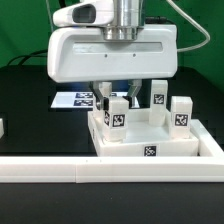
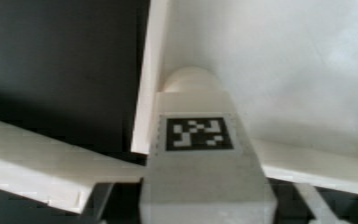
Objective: Assemble square table
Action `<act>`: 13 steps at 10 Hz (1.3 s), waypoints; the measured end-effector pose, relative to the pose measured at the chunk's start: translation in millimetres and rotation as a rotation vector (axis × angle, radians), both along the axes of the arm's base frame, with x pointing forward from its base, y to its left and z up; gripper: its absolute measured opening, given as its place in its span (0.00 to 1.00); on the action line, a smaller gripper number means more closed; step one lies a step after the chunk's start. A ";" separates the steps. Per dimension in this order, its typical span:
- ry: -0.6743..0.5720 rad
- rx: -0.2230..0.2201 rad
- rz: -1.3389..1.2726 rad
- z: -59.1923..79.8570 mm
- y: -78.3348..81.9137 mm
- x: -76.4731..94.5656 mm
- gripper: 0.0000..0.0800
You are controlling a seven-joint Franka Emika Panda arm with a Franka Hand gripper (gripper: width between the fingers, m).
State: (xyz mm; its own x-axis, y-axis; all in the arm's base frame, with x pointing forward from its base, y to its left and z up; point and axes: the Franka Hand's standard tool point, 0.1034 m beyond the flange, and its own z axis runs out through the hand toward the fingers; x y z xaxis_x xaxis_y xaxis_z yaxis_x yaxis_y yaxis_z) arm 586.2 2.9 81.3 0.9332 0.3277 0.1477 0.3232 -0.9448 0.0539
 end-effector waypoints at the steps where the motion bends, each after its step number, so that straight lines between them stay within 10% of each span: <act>1: 0.000 0.017 -0.089 0.0 0.5 0.0 0.36; 13: -0.054 0.234 -1.283 -2.7 0.7 -4.5 0.36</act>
Offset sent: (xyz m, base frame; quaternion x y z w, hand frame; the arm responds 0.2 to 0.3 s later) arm -0.0127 0.0008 0.0023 -0.0112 0.0202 0.2220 0.9748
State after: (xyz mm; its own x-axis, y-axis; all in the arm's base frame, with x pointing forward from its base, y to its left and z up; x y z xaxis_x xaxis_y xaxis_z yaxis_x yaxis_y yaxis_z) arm 581.7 3.6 78.6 0.5507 -0.8251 0.1262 -0.8077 -0.5649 -0.1687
